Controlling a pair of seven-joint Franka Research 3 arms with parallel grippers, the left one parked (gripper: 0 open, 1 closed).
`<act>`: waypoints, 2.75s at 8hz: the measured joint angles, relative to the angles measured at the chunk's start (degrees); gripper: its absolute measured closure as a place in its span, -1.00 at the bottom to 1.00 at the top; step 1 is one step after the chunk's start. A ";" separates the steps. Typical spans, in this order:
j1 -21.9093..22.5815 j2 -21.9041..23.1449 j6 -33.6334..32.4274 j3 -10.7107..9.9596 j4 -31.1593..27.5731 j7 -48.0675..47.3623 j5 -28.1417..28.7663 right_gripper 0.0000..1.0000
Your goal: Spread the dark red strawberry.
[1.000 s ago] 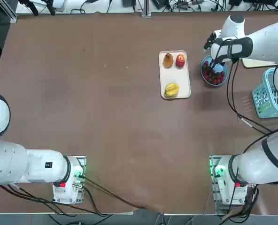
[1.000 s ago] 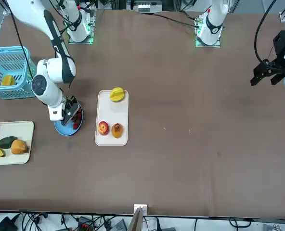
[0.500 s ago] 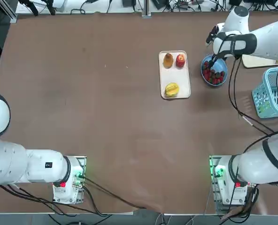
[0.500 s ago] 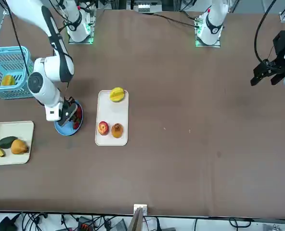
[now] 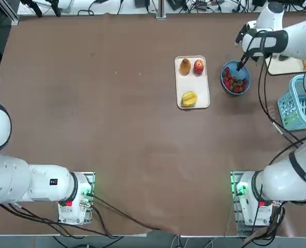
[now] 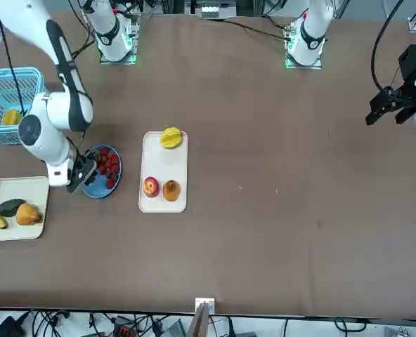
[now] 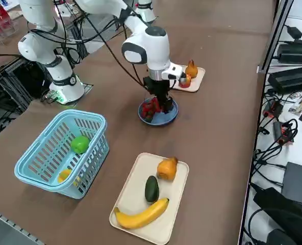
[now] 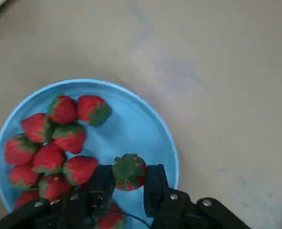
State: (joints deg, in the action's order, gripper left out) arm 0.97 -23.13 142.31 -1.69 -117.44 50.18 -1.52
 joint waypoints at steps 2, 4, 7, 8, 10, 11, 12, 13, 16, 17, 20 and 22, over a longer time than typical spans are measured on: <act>0.27 -3.01 -0.01 0.80 3.93 -0.03 0.05 0.26; 0.79 -4.97 -0.03 1.01 5.57 -0.05 0.06 0.08; 1.39 -5.69 -3.02 1.10 5.98 -0.05 0.06 -0.74; 1.40 -5.63 -4.17 1.10 6.30 -0.05 0.06 -0.90; 1.40 -4.54 -6.24 1.10 6.87 -0.05 0.09 -0.96; 1.39 -3.01 -8.62 1.10 6.82 -0.05 0.12 -0.95; 1.37 -0.92 -10.19 1.08 5.65 -0.05 0.18 -0.94; 1.36 1.66 -10.73 1.05 2.88 -0.05 0.20 -0.93; 1.21 7.32 -8.64 0.79 -6.98 -0.05 0.20 -0.85; 1.15 8.17 -6.18 0.67 -9.93 0.22 0.20 -0.82; 0.86 9.08 -2.77 0.51 -14.01 1.31 0.20 -0.75; 0.67 9.18 -0.52 0.47 -15.31 1.56 0.20 -0.70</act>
State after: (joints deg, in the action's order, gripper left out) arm 1.64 -13.95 141.79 -1.22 -132.75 51.74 -1.32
